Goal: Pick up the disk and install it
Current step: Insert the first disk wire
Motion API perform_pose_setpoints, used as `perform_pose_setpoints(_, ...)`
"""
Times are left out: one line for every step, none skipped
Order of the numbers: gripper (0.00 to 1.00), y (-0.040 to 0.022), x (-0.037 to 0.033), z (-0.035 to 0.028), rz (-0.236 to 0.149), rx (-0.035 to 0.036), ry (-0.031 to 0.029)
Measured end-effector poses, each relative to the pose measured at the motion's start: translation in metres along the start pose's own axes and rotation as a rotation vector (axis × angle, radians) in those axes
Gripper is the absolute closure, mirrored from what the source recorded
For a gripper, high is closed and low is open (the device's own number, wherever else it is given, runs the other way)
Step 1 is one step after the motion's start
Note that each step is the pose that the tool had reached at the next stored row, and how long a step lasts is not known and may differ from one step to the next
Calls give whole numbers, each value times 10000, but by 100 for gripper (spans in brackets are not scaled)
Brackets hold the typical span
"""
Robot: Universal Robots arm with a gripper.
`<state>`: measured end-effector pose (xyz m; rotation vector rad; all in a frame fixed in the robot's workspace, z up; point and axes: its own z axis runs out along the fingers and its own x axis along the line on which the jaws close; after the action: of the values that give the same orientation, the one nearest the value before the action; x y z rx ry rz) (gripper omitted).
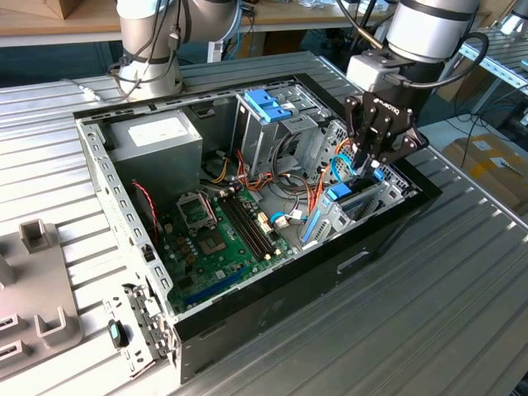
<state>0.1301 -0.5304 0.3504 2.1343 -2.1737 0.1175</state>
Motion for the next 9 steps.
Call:
perform_pose_setpoints(71, 0, -1, 10, -1, 0, -1)
perform_pose_setpoints(71, 0, -2, 14, 0, 0, 1)
perform_pose_setpoints(71, 0, -2, 20, 0, 0, 1)
perform_pose_setpoints(71, 0, -3, 23, 0, 0, 4)
perform_pose_setpoints(71, 0, -3, 27, 0, 0, 1)
perform_pose_setpoints(71, 3, -5, 36, 0, 0, 0)
perform_pose_setpoints(71, 5, -4, 38, 0, 0, 2)
perform_pose_setpoints(71, 6, -5, 41, -1, 0, 2)
perform_pose_setpoints(71, 8, -5, 46, -1, 0, 2)
